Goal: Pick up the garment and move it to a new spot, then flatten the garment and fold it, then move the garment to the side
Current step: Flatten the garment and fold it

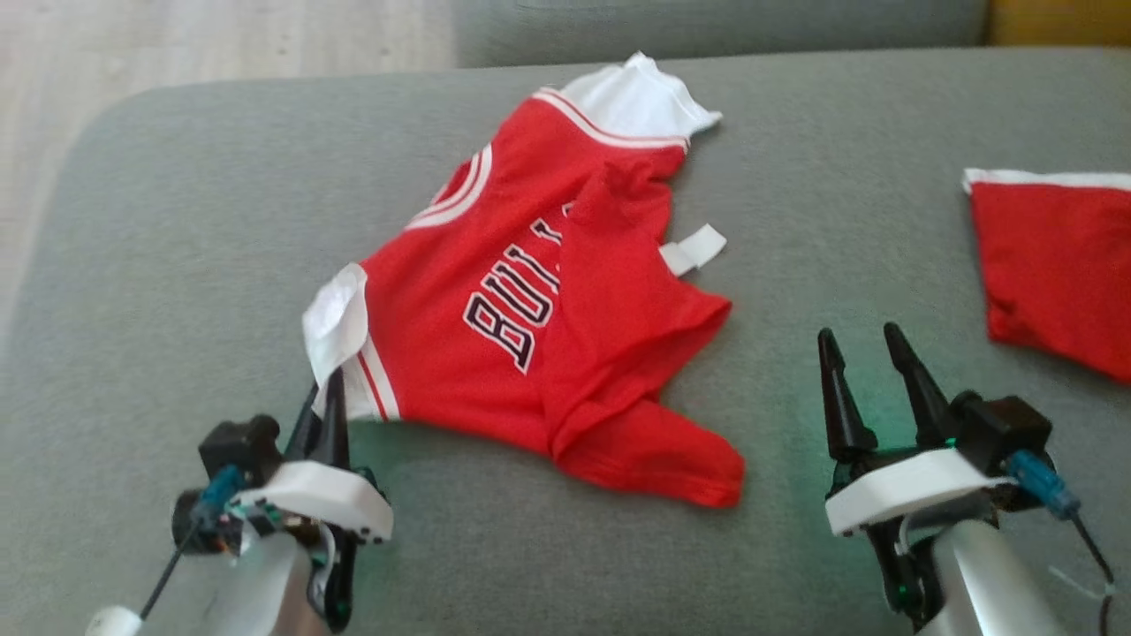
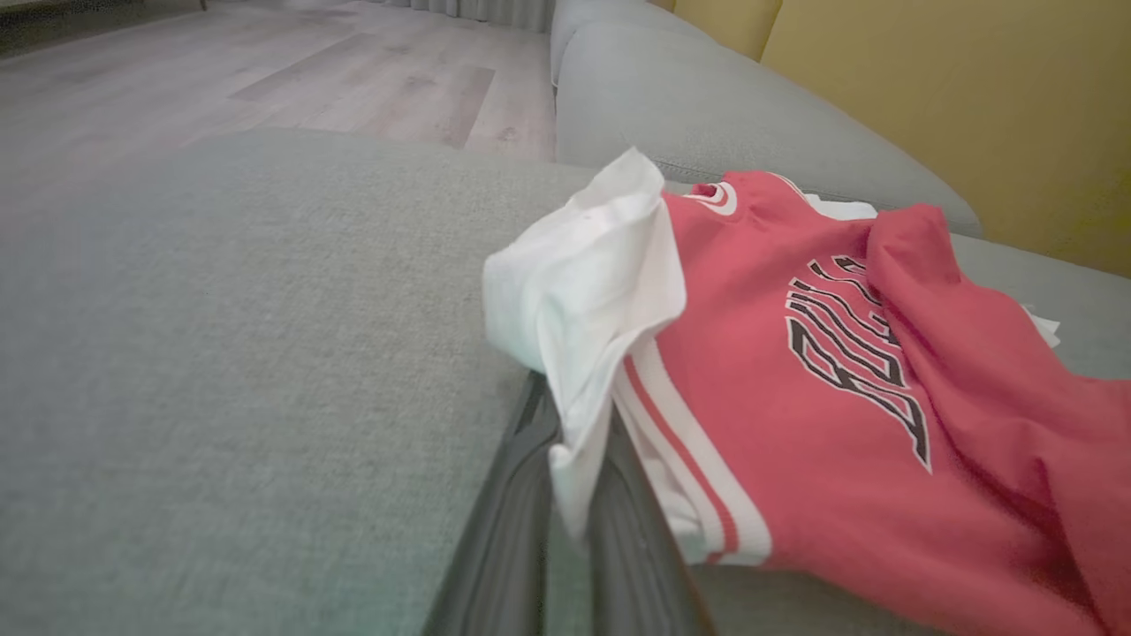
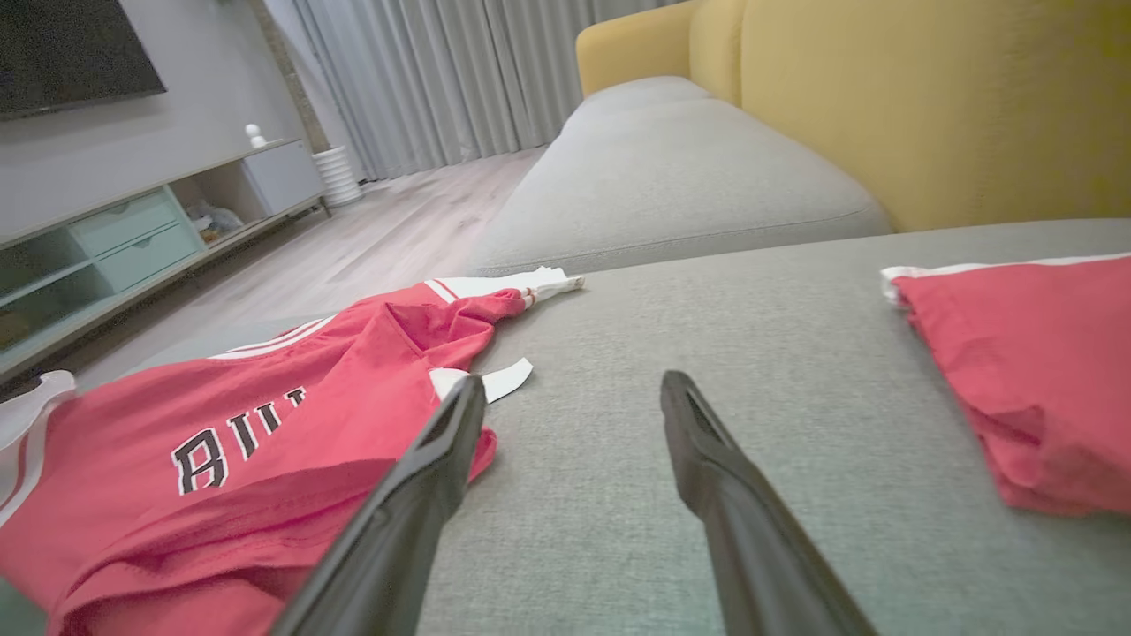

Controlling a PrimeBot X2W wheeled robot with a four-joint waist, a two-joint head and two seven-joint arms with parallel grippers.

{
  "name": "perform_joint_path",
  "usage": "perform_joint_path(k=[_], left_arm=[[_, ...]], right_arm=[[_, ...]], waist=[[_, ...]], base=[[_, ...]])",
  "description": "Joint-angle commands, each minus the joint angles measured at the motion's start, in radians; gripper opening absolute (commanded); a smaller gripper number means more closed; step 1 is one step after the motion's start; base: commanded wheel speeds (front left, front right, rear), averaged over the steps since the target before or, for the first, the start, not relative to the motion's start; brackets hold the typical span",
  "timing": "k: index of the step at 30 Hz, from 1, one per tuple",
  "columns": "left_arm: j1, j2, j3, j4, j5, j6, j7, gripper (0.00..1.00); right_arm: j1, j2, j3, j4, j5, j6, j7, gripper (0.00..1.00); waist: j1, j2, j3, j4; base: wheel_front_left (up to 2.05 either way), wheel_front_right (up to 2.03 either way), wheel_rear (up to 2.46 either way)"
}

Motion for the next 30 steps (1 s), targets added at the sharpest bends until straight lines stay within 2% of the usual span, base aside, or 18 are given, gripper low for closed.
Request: perform_joint_path(k=[1, 2, 3, 4, 10, 22, 30], left_arm=[[-0.008, 0.008, 0.04, -0.032, -0.018, -0.005, -0.013, 0.13], [0.001, 0.005, 0.037, -0.031, -0.024, -0.009, -0.013, 0.47], [0.009, 0.002, 0.034, -0.03, -0.027, -0.012, -0.013, 0.94], [0.014, 0.0, 0.032, -0.028, -0.029, -0.012, -0.013, 1.0], [0.034, 0.002, 0.03, -0.066, -0.014, 0.009, -0.013, 1.0], [0.142, 0.005, 0.001, -0.35, 0.099, 0.002, -0.014, 1.0], [0.151, -0.007, -0.014, -0.381, 0.117, -0.009, -0.014, 1.0]], right_arm=[[-0.009, -0.001, 0.024, -0.027, -0.007, -0.002, 0.003, 1.0], [-0.006, -0.001, 0.024, -0.025, -0.006, -0.002, 0.006, 1.0], [-0.004, -0.001, 0.026, -0.022, -0.006, -0.002, 0.009, 1.0], [-0.003, -0.001, 0.026, -0.02, -0.006, -0.002, 0.011, 1.0], [-0.003, -0.001, 0.03, -0.008, -0.001, -0.002, 0.014, 1.0], [-0.063, -0.001, 0.007, 0.01, -0.03, -0.002, 0.021, 1.0], [-0.185, -0.001, -0.002, 0.14, -0.074, -0.002, 0.182, 1.0]], waist=[[0.0001, 0.0, -0.024, 0.033], [0.0001, 0.0, -0.028, 0.042], [0.0001, 0.0, -0.032, 0.049], [0.0001, 0.0, -0.035, 0.055], [0.0001, 0.0, -0.047, 0.084], [0.0001, 0.0, -0.034, 0.149], [0.0001, 0.0, -0.003, 0.201]], base=[[0.0, 0.0, 0.0], [0.0, 0.0, 0.0], [0.0, 0.0, 0.0], [0.0, 0.0, 0.0], [0.0, 0.0, 0.0], [0.0, 0.0, 0.0], [0.0, 0.0, 0.0]])
